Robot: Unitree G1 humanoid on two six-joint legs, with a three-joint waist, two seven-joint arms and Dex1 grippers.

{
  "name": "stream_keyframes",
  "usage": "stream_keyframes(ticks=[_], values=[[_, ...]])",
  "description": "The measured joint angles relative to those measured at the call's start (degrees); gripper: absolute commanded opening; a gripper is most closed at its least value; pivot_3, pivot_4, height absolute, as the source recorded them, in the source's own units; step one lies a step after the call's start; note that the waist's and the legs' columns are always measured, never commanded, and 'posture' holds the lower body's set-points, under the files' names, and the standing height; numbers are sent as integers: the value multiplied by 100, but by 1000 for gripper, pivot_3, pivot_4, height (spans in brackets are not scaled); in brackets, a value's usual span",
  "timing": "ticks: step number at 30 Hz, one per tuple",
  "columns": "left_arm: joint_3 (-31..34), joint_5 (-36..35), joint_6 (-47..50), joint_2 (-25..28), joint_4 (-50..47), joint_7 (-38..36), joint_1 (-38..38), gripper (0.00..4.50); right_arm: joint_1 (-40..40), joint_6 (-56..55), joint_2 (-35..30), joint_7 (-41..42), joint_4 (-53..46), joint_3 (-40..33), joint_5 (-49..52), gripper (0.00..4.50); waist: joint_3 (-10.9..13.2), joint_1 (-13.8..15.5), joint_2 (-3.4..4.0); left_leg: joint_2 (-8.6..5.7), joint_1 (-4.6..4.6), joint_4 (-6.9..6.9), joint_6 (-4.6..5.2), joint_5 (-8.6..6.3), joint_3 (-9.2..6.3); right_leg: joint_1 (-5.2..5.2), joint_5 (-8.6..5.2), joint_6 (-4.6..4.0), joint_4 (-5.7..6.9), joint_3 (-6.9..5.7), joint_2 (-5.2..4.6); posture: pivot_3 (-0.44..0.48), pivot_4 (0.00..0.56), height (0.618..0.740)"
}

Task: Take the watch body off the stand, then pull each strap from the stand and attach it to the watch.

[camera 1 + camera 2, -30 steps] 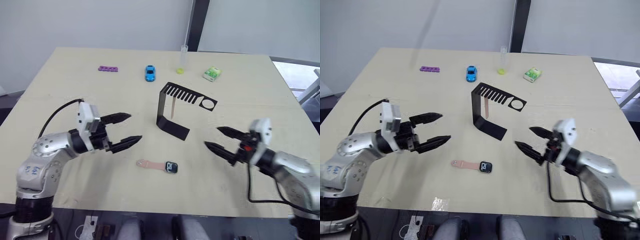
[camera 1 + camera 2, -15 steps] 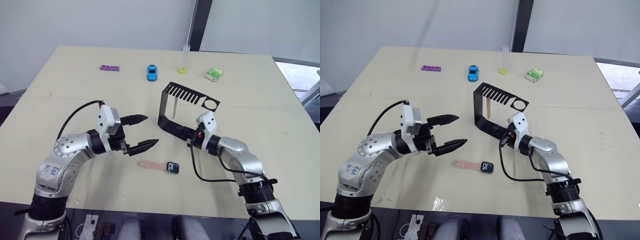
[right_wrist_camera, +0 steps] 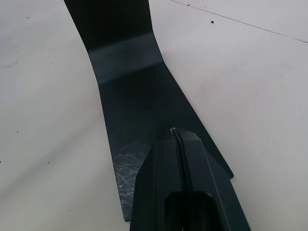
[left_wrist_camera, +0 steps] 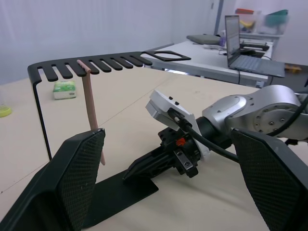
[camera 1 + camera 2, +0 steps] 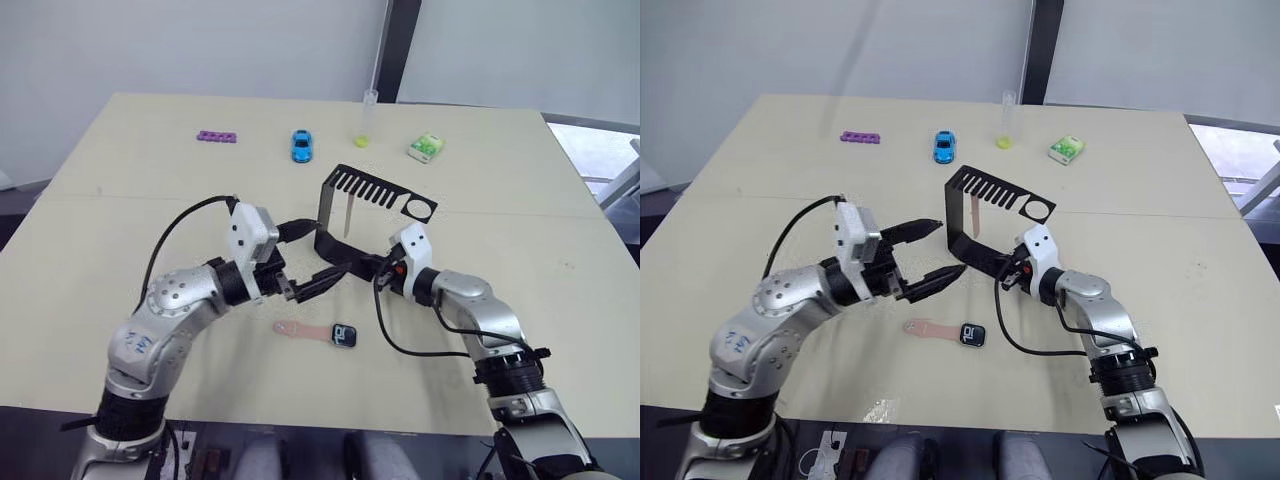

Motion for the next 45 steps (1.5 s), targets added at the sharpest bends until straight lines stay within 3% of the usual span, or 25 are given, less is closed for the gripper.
stream_keyframes(ticks=[7, 12, 17, 36, 39, 42, 45], values=[[-270, 430, 21, -544, 42, 679, 64, 4500, 82, 129, 0, -35, -168, -3, -19, 23, -1, 3, -1, 0, 2, -1, 0, 0, 1, 2, 0, 0, -1, 0, 0, 0, 150, 740], [-522, 851, -452, -812, 622, 768, 63, 4500, 121, 136, -2, -36, -216, -9, -34, 23, -1, 6, -1, -1, 3, -1, 0, 0, 1, 3, 0, 0, -3, -1, 1, 0, 150, 740], [-618, 1325, -1065, -1080, 1273, 845, 21, 2252, 221, 142, -2, -42, -326, -6, -43, 0, -1, 13, -2, 0, 4, -1, 0, 0, 2, 4, 0, 0, -6, -1, 1, 0, 150, 740], [-847, 2378, -2236, -1980, 3047, 1310, -867, 2252, 321, 265, -10, -65, -533, -14, -53, 0, -2, 15, -3, 0, 3, -3, 0, 0, 3, 3, 0, 0, -7, -1, 0, 0, 150, 740], [-849, 2467, -2416, -2029, 3217, 1318, -933, 1370, 329, 272, -10, -75, -547, -15, -53, 0, -2, 15, -3, 0, 3, -3, 0, 0, 5, 3, 0, 0, -8, -1, 0, 0, 150, 740], [-833, 2481, -2522, -2060, 3371, 1325, -993, 38, 327, 285, -10, -80, -551, -21, -52, 0, -2, 17, -3, 0, 3, -3, 0, 0, 4, 3, 0, 0, -8, -1, 0, 0, 150, 740], [-800, 2484, -2579, -2087, 3416, 1324, -1049, 38, 326, 304, -10, -80, -558, -52, -50, 0, -2, 17, -3, 1, 3, -3, 0, 0, 4, 3, 0, 0, -8, -1, 0, 0, 150, 740]])
